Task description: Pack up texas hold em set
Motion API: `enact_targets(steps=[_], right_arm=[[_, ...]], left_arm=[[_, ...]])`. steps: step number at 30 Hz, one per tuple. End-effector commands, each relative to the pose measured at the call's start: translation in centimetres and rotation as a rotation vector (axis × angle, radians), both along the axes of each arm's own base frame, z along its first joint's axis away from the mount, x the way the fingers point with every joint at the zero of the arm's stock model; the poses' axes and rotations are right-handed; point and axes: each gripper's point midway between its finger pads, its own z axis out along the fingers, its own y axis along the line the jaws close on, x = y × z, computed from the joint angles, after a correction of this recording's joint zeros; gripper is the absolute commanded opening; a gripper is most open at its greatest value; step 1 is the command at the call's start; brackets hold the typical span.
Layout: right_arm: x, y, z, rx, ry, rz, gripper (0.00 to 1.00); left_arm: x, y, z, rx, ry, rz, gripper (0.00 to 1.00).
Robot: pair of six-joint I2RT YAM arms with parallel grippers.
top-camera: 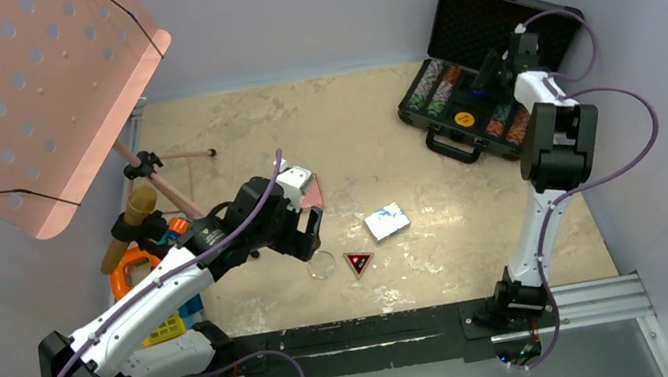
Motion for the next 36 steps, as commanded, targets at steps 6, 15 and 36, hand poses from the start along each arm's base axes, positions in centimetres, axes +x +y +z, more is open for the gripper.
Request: enact_targets(steps=[6,15,36], right_arm=[[-0.7,-2.3,3.8,-0.141,-0.033,-0.044,0.57],[0.1,-1.6,1.4,-0.099,-0.001,-0.004,0.45],[1.5,-0.9,-0.2,-0.05,0.005,0.03,0.35]], left_arm=[[0.7,-0.5,2.0,-0.041,-0.056,-0.016,0.91],[0.8,-0.6,1.9,-0.036,-0.054,-0.016,0.9],[0.8,-0.6,1.8,-0.036,-0.051,-0.016,0.9]])
